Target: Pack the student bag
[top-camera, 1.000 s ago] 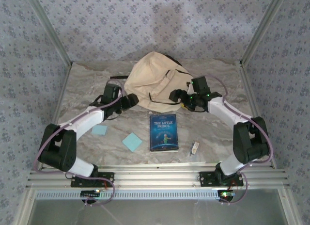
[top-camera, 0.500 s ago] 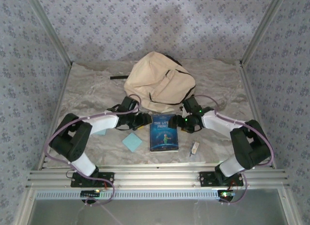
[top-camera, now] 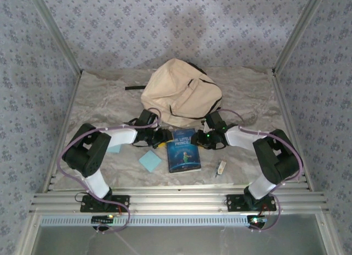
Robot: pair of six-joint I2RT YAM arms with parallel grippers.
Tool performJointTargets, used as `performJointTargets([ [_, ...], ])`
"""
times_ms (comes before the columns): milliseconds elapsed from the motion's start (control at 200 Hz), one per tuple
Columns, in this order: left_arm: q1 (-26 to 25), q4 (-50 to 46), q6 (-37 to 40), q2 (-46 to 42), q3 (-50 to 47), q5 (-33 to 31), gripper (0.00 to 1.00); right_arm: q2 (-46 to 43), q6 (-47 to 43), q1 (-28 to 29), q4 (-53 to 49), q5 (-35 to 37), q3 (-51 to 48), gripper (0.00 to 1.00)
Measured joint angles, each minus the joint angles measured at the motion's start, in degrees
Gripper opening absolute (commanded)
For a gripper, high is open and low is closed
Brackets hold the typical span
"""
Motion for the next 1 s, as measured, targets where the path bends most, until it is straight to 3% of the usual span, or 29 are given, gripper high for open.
performJointTargets([
  [200, 0.07, -3.50, -0.92, 1.38, 1.97, -0.72, 0.35, -2.34, 1.22, 1.33, -0.96, -0.31, 0.70, 0.42],
  [445, 0.22, -5.11, -1.27, 1.81, 2.82, -0.94, 0.34, -3.30, 1.66, 2.95, -1.25, -0.44, 1.31, 0.34],
  [545, 0.22, -5.22, -1.29, 1.81, 2.86, -0.96, 0.35, -2.67, 1.70, 2.99, -1.03, -0.96, 1.73, 0.22],
  [620, 0.22, -5.25, -1.27, 1.79, 2.89, -0.96, 0.36, -1.90, 1.97, 2.99, -0.81, -1.46, 2.21, 0.03],
  [705, 0.22, -5.22, -1.22, 1.66, 2.89, -0.96, 0.42, -1.68, 1.90, 2.86, -1.01, -1.90, 2.84, 0.00],
  [830, 0.76, -4.17, -0.22, 0.87, 2.99, 0.33, 0.70, -1.99, 1.75, 2.64, -1.62, -2.71, 3.67, 0.00],
  [999, 5.73, -3.32, 4.22, -3.67, 2.27, 0.42, 0.77, -3.91, 0.76, 1.33, -3.56, -5.16, 7.19, 0.00],
])
